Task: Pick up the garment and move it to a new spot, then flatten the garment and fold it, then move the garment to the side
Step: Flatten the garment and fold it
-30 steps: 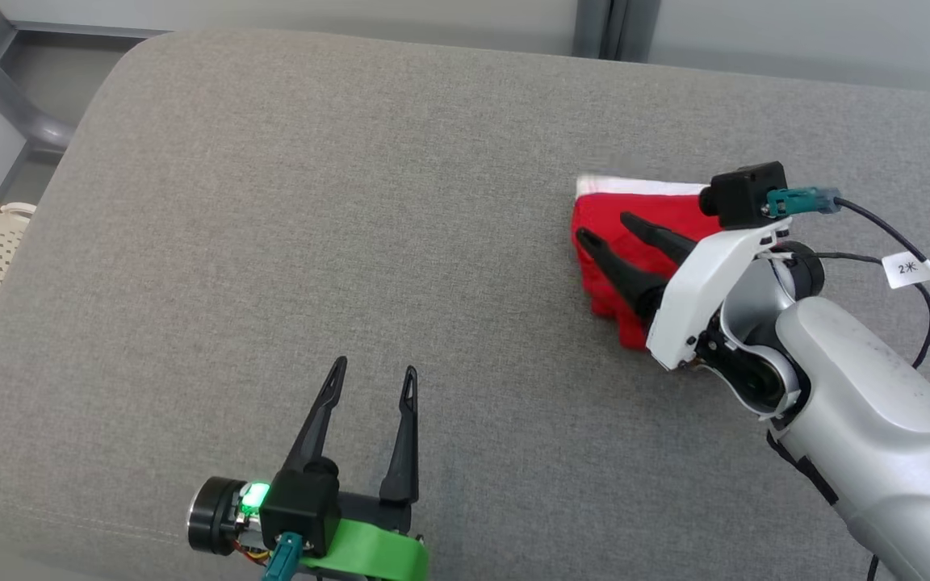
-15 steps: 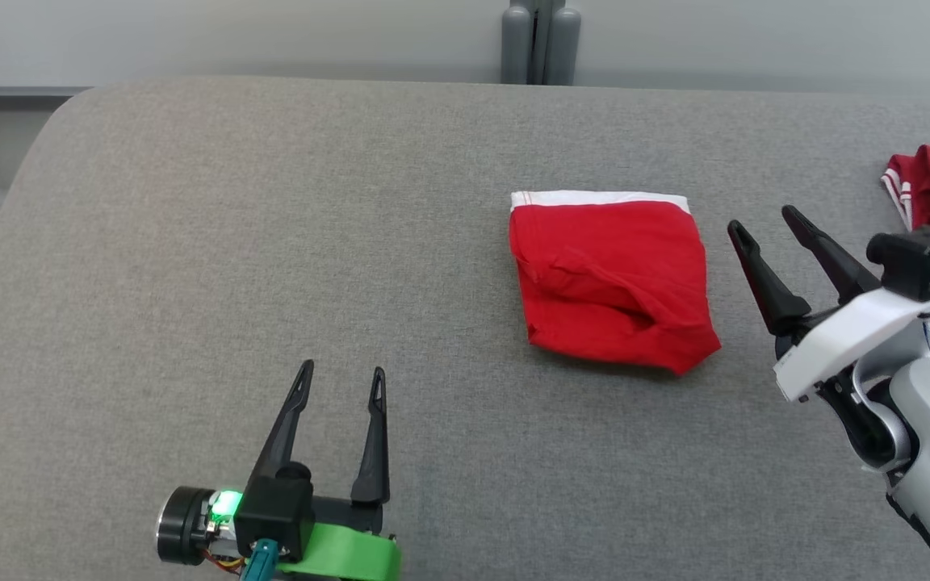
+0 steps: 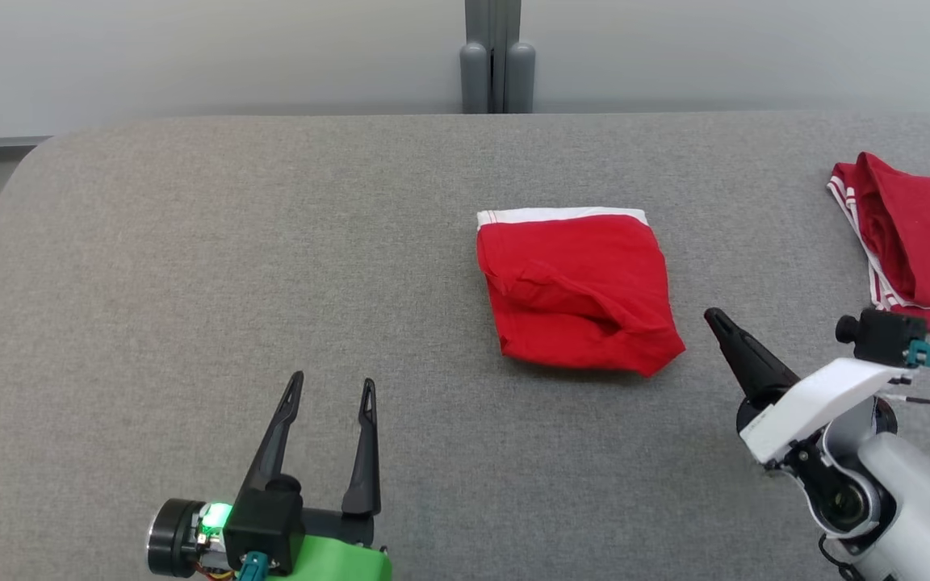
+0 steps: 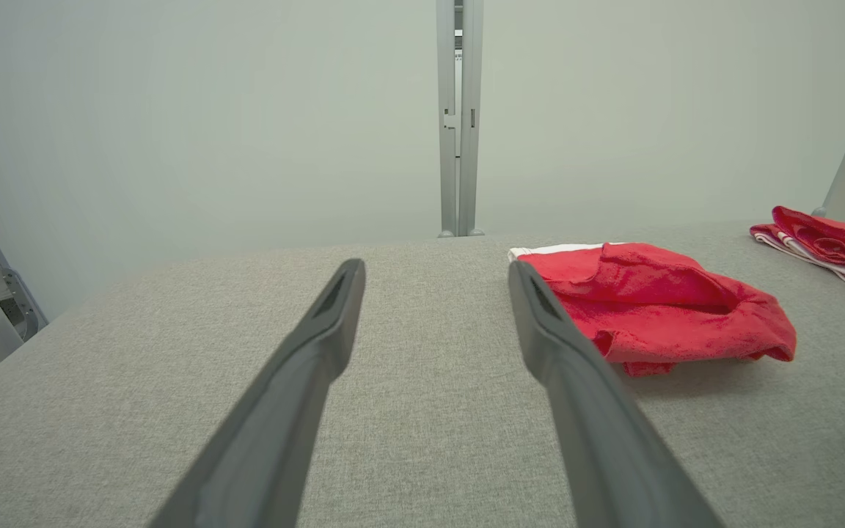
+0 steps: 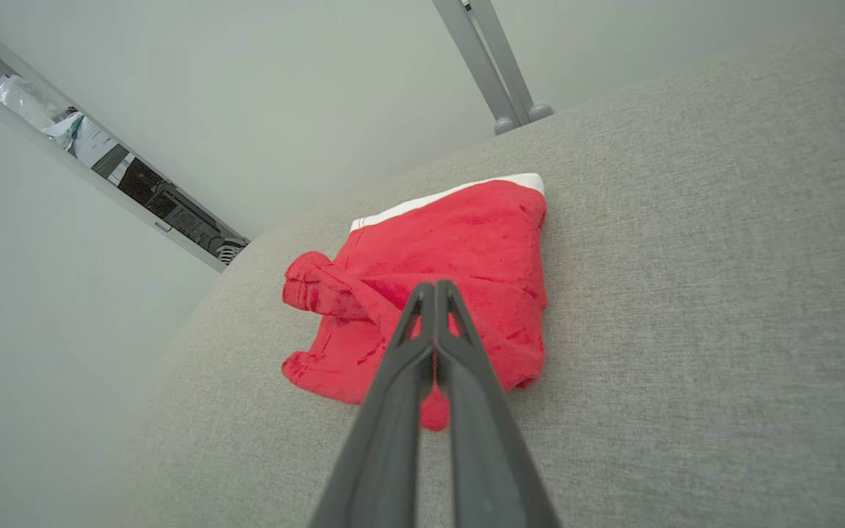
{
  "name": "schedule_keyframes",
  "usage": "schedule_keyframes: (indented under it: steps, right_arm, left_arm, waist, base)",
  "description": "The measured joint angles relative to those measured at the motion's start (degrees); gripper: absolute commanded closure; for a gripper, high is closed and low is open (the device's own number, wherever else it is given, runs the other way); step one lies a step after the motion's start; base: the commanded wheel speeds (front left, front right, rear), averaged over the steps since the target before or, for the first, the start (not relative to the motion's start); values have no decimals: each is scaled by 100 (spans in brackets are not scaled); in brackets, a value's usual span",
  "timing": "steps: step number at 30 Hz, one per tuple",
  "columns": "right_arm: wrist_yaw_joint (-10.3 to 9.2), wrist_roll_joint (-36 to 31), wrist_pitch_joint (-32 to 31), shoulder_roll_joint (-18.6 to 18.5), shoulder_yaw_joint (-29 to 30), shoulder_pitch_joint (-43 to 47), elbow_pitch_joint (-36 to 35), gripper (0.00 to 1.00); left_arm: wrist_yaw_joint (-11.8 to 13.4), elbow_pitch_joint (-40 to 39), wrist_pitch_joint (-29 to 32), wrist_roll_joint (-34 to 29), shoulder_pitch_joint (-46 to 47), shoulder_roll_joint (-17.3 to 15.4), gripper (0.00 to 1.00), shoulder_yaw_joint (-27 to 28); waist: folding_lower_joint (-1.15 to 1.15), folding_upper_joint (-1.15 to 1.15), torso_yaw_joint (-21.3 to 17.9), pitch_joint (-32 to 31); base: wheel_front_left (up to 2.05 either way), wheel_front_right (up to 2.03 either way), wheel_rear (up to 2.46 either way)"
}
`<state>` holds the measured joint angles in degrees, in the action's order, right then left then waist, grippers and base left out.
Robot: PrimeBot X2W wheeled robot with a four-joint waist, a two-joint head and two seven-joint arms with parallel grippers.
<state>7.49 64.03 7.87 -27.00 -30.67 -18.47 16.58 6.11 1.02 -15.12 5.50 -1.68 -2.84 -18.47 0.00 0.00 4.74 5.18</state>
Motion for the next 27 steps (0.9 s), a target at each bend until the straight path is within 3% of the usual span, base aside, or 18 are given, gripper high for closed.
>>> schedule_keyframes:
  steps: [5,8,16,23,27]
  right_arm:
    - [-1,1266,-826,-29,-20,-499,132,100]
    - [-1,1675,-1295,-62,-42,-798,380,100]
    - [-1,1604,-1912,-383,-445,-1238,872,100]
    - [-1,2008,-2695,-699,-904,-802,64,100]
    - [-1,2022,-2592,-899,-895,-705,-448,100]
  left_arm:
    - [-5,-2,0,78,45,0,0,-180]
    - [-65,4,0,229,131,0,0,-308]
    - [-78,29,0,450,312,-1,0,-530]
    - [-22,44,0,454,363,0,0,-516]
    - [-21,69,0,443,363,0,0,-525]
  waist:
    - [0,0,208,118]
    - [0,0,363,222]
    - [0,0,773,551]
    - [0,0,1010,751]
    - [0,0,1019,710]
  base:
    - [0,0,0]
    - [0,0,0]
    - [0,0,0]
    - [0,0,0]
    - [0,0,0]
